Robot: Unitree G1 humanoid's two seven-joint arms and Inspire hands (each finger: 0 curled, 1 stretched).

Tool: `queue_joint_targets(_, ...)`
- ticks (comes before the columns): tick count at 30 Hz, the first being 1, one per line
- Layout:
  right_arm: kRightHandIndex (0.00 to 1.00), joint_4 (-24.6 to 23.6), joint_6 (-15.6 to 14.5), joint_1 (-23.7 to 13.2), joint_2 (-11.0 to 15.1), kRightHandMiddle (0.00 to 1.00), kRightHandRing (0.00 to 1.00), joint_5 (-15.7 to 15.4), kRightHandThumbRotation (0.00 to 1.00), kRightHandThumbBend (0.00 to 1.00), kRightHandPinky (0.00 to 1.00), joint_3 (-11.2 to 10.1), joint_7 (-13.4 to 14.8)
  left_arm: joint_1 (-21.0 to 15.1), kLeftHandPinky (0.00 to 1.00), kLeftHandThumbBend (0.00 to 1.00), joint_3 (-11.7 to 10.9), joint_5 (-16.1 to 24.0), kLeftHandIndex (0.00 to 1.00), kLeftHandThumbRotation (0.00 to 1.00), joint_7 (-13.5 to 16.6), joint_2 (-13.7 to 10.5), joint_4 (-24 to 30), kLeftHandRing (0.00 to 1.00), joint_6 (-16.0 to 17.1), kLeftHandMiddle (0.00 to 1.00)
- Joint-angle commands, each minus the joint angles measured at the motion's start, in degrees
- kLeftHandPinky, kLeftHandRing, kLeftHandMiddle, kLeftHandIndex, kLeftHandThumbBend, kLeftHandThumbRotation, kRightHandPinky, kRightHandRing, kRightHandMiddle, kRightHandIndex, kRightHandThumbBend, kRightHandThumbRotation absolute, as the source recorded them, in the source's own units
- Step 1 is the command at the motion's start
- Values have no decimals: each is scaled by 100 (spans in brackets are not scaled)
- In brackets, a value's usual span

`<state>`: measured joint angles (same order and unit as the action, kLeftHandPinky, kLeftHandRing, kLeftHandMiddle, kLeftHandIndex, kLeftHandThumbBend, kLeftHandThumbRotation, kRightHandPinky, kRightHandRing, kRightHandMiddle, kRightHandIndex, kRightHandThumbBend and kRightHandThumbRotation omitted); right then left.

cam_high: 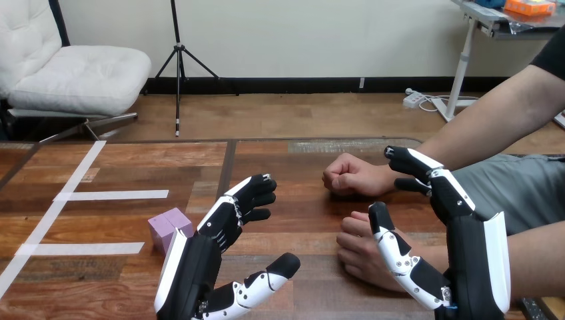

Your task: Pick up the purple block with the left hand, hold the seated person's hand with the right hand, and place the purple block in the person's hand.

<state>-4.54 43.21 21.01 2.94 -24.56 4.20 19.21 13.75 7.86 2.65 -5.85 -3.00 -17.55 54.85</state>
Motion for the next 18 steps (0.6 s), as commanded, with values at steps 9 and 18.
queue_joint_targets(9, 75, -73, 102, -265, -32, 79, 77, 94, 25, 34, 68, -36, -10, -204, 75, 69, -76, 37, 81, 37, 118, 75, 274, 80, 70, 82)
queue_joint_targets(18, 76, -95, 101, -244, -35, 79, 77, 11, 25, 34, 69, -60, 29, -211, 75, 69, -88, 95, 81, 38, 167, 51, 242, 81, 108, 83)
